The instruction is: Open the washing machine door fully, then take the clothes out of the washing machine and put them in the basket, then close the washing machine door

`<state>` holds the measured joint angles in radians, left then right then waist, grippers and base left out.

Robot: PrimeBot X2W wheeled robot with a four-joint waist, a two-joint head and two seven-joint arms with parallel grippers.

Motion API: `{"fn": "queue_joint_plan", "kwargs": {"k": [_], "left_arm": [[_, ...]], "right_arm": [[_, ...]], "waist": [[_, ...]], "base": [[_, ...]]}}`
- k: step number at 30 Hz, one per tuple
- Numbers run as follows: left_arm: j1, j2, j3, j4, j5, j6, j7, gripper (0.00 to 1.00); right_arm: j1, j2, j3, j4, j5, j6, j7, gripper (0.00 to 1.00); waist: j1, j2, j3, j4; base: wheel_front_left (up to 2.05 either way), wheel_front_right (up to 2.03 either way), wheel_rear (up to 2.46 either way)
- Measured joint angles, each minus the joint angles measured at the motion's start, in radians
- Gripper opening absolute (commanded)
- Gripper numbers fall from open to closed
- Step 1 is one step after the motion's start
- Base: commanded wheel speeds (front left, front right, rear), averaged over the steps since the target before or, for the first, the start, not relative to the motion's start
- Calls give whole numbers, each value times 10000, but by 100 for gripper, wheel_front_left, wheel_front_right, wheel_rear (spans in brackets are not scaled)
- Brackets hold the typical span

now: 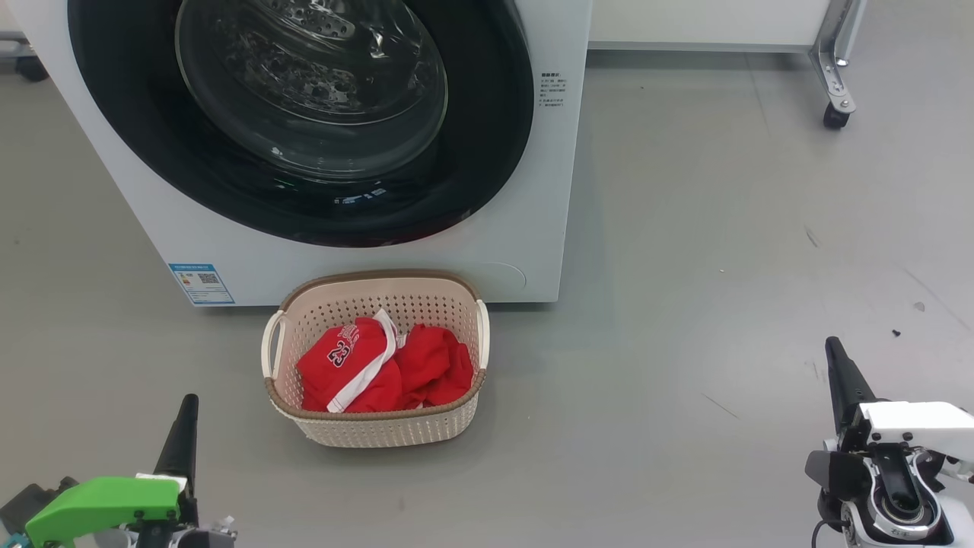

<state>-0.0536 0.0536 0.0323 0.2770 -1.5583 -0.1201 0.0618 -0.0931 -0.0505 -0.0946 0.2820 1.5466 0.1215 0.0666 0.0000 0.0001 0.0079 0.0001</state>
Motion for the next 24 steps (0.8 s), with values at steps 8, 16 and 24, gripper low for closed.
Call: {"fn": "queue_joint_plan", "kwargs": {"k": [8, 16, 24], "left_arm": [[-11, 0, 94, -21, -610, 0, 174, 0], [-20, 0, 105, -25, -610, 0, 174, 0], [-23, 0, 113, -25, -610, 0, 174, 0]], "right_arm": [[3, -4, -134, -6, 727, 0, 178, 0], [4, -4, -153, -8, 725, 0, 178, 0], [4, -4, -157, -10, 725, 0, 203, 0]], "waist": [[0, 0, -50, -2], [0, 0, -50, -2], [0, 0, -50, -2]], "base": [[0, 0, 0], [0, 0, 0], [0, 0, 0]]}}
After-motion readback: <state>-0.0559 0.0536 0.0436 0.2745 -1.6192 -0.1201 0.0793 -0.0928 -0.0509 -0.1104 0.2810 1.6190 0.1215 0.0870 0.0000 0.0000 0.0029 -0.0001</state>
